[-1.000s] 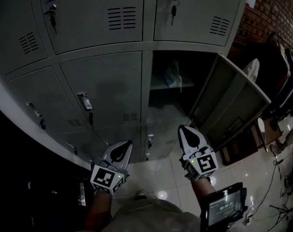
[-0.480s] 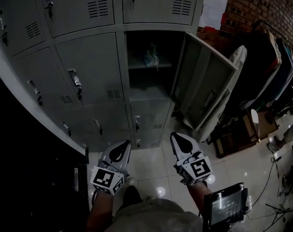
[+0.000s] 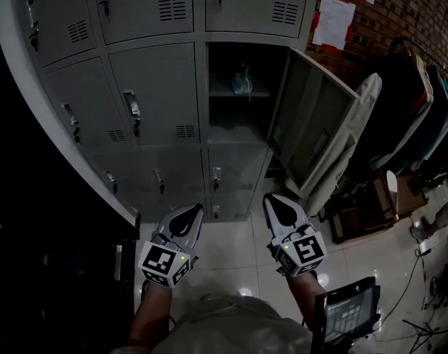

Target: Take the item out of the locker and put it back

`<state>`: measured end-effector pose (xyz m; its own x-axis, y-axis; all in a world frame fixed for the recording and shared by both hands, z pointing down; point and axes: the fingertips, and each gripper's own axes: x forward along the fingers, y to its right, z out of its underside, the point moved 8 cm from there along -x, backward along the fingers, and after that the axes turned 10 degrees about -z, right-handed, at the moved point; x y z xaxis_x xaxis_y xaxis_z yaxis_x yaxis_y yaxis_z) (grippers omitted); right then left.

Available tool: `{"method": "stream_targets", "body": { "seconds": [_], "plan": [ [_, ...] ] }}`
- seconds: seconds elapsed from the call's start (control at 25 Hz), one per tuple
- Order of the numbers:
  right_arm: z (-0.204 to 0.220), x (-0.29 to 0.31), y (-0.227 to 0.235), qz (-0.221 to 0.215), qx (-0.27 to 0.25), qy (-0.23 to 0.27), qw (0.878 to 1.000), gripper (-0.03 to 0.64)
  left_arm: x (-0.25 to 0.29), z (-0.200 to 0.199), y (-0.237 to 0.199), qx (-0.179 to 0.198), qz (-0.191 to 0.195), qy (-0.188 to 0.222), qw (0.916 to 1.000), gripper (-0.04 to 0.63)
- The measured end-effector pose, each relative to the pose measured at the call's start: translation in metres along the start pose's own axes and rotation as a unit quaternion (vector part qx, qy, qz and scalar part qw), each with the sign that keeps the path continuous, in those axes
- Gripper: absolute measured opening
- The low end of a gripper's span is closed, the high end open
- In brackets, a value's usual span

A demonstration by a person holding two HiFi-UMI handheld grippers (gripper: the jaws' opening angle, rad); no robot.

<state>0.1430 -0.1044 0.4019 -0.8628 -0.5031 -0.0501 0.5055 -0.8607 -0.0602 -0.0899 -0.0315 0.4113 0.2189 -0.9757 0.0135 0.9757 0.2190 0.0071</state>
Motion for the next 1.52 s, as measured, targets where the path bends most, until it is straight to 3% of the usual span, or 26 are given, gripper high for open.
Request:
{"method": "stream_targets", "body": {
  "seconds": [0.48, 1.52],
  "plan": [
    [-0.007, 0.018, -0.021, -0.022, -0.018, -0.007, 1.0, 0.0, -0.012, -0.009, -0.016, 0.004, -0.002, 0.009, 0.9999, 0.005],
    [-0.007, 0.034, -0.016, -0.012, -0.022, -0.011, 1.0, 0.0, 0.002, -0.009, -0.03, 0.005, 0.012, 0.007, 0.9999, 0.005]
  ]
}}
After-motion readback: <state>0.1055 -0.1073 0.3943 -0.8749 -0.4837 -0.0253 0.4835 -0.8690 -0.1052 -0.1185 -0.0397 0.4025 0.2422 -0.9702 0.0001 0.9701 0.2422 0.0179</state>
